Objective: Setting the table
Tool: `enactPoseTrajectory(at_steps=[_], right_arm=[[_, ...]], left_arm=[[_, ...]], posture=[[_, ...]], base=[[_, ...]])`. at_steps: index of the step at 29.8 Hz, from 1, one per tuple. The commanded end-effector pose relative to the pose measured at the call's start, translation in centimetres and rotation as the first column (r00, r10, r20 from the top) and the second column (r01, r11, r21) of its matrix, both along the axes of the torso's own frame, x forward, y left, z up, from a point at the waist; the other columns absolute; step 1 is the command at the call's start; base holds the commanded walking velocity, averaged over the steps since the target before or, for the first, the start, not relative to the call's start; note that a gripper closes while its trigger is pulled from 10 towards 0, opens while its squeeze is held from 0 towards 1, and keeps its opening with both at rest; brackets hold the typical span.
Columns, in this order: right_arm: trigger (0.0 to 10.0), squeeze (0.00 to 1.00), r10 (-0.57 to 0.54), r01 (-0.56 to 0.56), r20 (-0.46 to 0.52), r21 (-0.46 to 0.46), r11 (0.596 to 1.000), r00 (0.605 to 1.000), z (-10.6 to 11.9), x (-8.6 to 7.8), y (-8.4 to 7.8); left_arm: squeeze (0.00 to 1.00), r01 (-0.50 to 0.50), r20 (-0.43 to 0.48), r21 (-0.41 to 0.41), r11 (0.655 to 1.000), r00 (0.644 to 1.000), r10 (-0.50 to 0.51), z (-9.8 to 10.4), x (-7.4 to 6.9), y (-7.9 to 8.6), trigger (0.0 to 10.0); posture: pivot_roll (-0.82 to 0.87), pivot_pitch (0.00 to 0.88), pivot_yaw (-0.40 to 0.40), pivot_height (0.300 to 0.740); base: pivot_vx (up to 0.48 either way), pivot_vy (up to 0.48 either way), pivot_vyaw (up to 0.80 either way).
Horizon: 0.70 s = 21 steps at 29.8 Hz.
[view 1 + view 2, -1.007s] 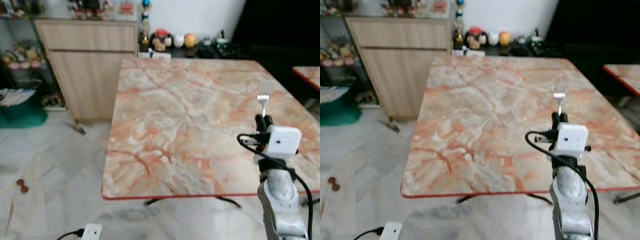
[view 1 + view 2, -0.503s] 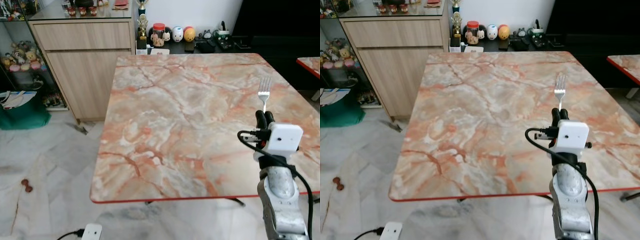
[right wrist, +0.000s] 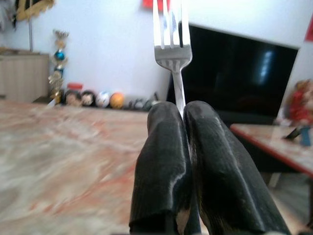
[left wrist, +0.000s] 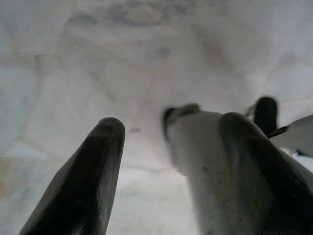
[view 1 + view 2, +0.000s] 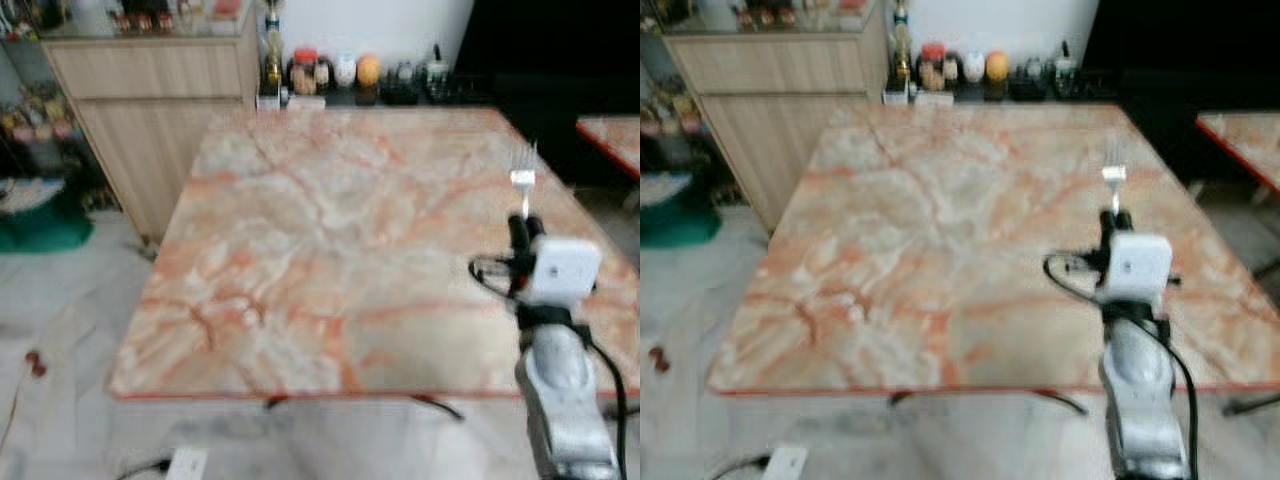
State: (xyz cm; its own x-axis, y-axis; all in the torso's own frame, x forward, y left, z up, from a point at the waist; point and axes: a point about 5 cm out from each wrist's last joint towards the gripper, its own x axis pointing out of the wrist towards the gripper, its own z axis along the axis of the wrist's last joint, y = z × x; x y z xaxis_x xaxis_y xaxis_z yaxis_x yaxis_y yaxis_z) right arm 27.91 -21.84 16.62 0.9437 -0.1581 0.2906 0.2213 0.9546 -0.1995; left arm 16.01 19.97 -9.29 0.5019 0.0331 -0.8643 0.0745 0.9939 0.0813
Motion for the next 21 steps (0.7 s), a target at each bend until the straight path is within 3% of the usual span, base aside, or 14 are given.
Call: enactPoseTrajectory(at_steps=[1, 21], right_arm=[[10.0, 0.00, 0.021, -0.021, 0.019, 0.000, 1.000, 1.000, 0.45, 0.12, 0.58], [10.0, 0.00, 0.027, -0.026, 0.036, -0.013, 1.000, 0.999, 0.92, 0.60, 0.82]], left_arm=[[0.00, 0.001, -0.023, 0.026, 1.000, 1.000, 0.000, -0.09, -0.54, 0.88, 10.0], [0.00, -0.029, -0.014, 0.033, 0.999, 0.999, 0.030, -0.13, -0.69, 0.95, 10.0]], posture=[[0.01, 0.000, -0.026, 0.740], [0.02, 0.000, -0.031, 0.740]], base=[[0.000, -0.428, 0.00], [0.000, -0.428, 0.00]])
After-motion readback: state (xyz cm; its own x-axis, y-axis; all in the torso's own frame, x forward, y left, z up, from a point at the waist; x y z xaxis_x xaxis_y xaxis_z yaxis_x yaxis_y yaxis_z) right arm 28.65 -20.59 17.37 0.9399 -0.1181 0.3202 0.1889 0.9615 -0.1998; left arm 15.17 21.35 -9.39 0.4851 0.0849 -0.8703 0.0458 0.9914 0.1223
